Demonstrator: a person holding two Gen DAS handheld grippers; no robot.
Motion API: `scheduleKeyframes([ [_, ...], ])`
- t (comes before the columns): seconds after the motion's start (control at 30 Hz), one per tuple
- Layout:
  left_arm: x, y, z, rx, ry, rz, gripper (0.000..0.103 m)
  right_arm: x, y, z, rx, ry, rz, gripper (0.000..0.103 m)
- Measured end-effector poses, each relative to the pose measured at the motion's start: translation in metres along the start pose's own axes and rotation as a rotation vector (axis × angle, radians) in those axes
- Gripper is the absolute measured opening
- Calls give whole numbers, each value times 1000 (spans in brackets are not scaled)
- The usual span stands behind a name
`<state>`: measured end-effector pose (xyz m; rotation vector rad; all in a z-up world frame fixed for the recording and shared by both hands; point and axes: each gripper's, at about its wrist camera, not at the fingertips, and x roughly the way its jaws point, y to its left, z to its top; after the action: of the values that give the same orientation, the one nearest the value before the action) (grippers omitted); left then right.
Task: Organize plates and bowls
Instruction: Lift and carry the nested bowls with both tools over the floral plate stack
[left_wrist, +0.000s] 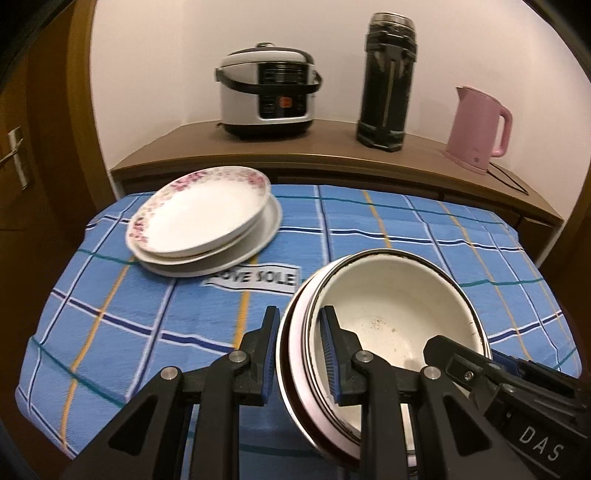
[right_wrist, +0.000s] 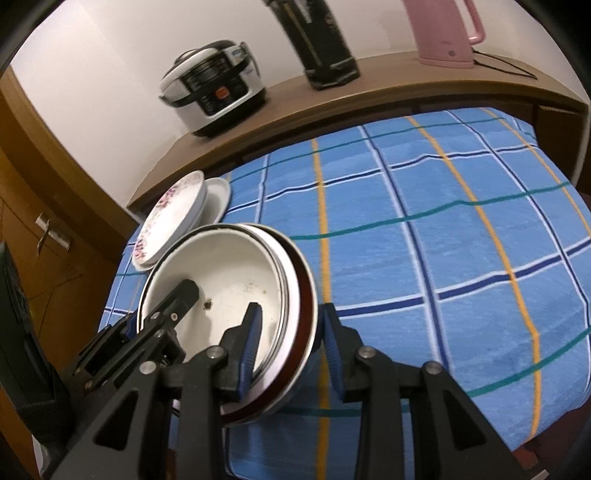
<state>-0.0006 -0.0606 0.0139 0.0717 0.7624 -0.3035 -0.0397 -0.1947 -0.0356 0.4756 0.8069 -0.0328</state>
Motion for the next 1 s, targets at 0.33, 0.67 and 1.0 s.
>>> scheduleKeyframes([
  [0.33,-5,34,-1,-47,-2,58,25,17,29,-1,-53,32,49,33],
  [0.67,-12,69,-1,-100,-14,116,25,34,62,-4,-116,55,90,34],
  [1.0,-13,89,3,-128,-20,143,25,44,86,-2,-152,62,113,34],
])
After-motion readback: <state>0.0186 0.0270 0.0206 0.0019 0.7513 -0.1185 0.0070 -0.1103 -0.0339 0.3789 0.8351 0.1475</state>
